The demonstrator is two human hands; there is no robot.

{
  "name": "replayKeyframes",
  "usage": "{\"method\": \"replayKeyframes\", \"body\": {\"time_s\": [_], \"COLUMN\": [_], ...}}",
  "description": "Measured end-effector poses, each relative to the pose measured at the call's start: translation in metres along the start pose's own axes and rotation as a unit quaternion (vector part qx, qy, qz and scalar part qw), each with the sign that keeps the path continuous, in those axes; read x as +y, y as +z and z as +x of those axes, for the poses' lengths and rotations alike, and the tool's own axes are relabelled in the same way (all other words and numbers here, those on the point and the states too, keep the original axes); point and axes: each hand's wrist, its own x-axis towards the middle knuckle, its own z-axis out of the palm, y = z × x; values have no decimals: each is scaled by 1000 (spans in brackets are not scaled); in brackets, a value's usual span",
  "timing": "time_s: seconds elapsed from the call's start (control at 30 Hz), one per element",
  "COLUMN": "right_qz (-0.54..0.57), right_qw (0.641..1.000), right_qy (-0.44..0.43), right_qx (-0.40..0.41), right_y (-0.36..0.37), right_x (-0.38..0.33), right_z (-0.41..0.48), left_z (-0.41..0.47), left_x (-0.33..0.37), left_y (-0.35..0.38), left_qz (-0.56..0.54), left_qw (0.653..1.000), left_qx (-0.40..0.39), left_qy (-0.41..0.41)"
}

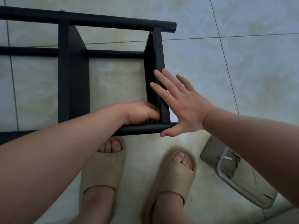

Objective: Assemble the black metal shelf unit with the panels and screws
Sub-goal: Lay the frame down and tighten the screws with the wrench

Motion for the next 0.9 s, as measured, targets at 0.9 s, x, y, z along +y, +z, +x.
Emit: {"method": "replayKeyframes", "body": {"time_s": [0.9], "right_qz": [0], "right_qw": [1000], "right_qy": [-2], "right_qx": [4], "right_y": [1], "right_x": [1], "right_z": [0], "left_z": [3], "left_x": [-1], "left_y": [0], "left_qz": [-73], "left_qw": [997], "left_qx": [3], "left_qy": [-2]}}
